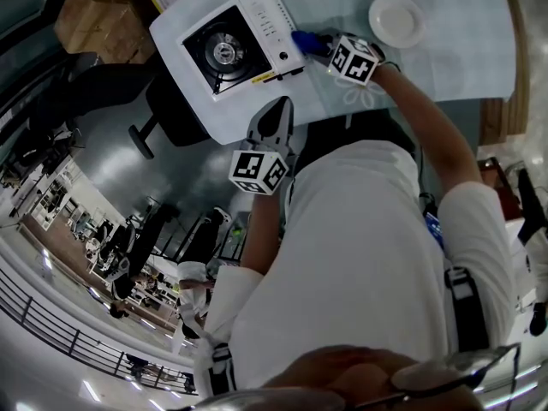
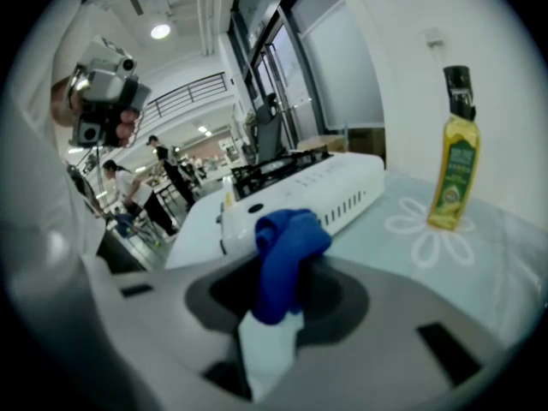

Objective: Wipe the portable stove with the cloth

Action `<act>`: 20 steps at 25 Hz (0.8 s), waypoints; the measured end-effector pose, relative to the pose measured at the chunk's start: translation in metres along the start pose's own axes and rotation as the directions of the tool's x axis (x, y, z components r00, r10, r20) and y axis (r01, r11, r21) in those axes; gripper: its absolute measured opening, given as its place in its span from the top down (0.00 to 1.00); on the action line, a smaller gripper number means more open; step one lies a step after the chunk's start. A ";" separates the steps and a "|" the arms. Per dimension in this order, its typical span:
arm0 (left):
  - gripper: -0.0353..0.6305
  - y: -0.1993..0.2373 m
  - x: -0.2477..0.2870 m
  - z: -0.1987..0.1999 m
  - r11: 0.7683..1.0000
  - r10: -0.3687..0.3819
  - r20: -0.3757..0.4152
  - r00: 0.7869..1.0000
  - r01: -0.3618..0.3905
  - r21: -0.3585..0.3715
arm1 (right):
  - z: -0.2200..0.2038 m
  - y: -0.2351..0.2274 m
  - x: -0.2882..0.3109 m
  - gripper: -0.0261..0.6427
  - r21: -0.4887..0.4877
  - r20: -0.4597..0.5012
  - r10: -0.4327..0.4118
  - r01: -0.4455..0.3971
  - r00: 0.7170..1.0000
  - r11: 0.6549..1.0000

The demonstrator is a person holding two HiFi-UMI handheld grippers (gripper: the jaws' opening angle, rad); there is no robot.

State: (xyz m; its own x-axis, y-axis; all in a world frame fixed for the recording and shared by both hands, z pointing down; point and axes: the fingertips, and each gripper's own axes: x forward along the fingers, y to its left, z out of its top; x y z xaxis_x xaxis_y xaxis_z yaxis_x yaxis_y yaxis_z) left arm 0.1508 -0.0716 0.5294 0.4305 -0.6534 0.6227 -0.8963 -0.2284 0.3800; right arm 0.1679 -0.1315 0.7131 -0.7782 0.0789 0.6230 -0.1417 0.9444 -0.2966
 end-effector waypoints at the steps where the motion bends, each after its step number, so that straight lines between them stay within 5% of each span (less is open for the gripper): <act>1: 0.90 -0.001 0.000 0.000 1.000 0.000 0.000 1.000 0.000 0.001 | -0.001 0.003 -0.001 0.77 0.000 -0.002 0.004 -0.004 1.000 1.000; 20: 0.90 -0.013 0.002 0.004 1.000 0.002 0.023 1.000 -0.003 0.012 | -0.021 0.047 -0.019 0.77 0.053 -0.008 0.082 -0.082 0.997 0.995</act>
State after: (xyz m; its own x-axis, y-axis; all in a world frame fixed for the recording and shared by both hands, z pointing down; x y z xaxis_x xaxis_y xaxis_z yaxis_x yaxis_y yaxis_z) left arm 0.1628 -0.0728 0.5233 0.4259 -0.6704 0.6076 -0.8986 -0.2352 0.3703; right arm 0.1884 -0.0821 0.7027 -0.7824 0.1586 0.6023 -0.1101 0.9166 -0.3845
